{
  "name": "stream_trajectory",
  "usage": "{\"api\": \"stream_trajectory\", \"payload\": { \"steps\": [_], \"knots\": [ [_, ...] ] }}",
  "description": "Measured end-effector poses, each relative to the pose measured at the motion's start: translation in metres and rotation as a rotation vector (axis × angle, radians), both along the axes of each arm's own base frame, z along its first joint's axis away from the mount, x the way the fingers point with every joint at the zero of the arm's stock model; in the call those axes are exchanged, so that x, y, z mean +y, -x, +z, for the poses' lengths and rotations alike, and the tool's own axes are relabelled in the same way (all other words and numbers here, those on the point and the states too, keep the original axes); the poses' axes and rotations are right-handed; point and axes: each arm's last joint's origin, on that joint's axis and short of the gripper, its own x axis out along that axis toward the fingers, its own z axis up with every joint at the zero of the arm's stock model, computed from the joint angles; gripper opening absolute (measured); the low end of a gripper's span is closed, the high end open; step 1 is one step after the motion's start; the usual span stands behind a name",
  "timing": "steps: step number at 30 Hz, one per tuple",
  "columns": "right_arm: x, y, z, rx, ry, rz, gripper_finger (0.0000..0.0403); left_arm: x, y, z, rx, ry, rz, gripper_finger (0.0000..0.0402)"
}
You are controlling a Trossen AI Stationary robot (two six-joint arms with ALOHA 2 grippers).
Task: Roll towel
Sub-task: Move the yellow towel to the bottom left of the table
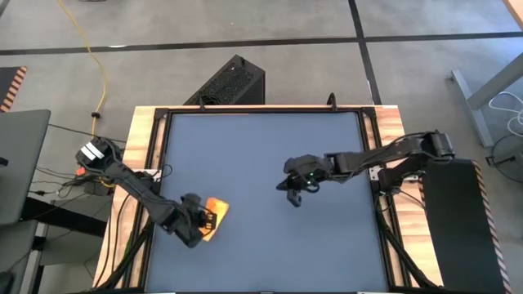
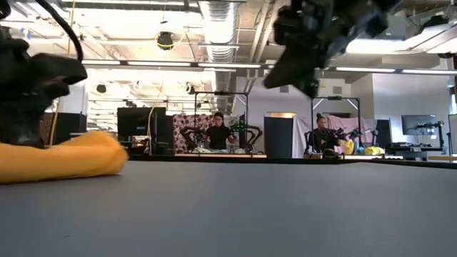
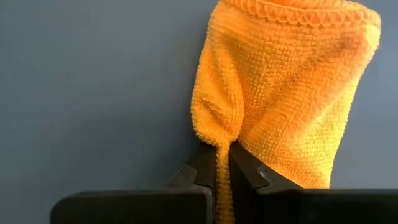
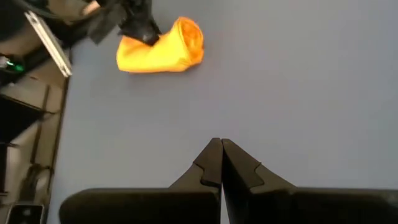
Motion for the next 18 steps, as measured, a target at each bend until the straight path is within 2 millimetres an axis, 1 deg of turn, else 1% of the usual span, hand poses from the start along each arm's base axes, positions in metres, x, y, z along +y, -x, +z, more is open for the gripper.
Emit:
{"api": "stream_trajectory", "payload": {
  "steps": [3, 5, 7, 9, 11, 14, 18],
  "knots": [
    [0.008, -0.02, -0.017, -0.057, -0.066, 0.06, 0.0024, -0.003, 0.0, 0.009, 0.061, -0.015, -0.017, 0.0],
    [0.017, -0.035, -0.031, -0.103, -0.111, 0.112, 0.0024, -0.003, 0.001, 0.013, 0.097, -0.032, -0.023, 0.0],
    [0.026, -0.05, -0.044, -0.124, -0.123, 0.142, 0.0024, -0.003, 0.001, 0.015, 0.096, -0.053, -0.039, 0.0],
    [0.033, -0.065, -0.054, -0.112, -0.122, 0.157, 0.0024, -0.006, -0.004, 0.017, 0.052, -0.068, -0.113, 0.0005],
    [0.037, -0.083, -0.059, -0.112, -0.116, 0.168, 0.0024, -0.009, -0.01, 0.019, 0.008, -0.077, -0.2, 0.0018],
    [0.041, -0.109, -0.068, -0.091, -0.122, 0.222, 0.0024, -0.011, -0.018, 0.021, -0.039, -0.111, -0.321, 0.0049],
    [0.048, -0.138, -0.072, -0.036, -0.132, 0.281, 0.0024, -0.008, -0.02, 0.023, -0.042, -0.122, -0.338, 0.0092]
  ]
}}
